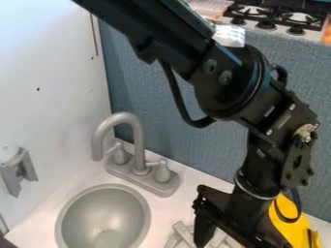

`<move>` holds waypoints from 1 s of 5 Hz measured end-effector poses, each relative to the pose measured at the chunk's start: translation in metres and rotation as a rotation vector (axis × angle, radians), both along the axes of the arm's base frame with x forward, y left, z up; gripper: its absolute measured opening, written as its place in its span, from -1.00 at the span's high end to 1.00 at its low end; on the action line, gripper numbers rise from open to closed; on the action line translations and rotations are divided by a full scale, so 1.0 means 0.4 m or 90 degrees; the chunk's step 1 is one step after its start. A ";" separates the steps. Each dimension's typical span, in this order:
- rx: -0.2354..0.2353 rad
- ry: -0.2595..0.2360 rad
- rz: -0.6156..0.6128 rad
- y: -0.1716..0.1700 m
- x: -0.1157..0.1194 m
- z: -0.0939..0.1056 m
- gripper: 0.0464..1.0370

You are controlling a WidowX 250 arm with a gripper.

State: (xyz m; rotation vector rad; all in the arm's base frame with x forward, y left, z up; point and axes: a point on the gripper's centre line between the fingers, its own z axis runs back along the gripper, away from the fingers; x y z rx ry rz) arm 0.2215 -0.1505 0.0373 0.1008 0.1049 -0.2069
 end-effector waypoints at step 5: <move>0.043 0.100 -0.139 -0.113 -0.074 -0.173 -0.93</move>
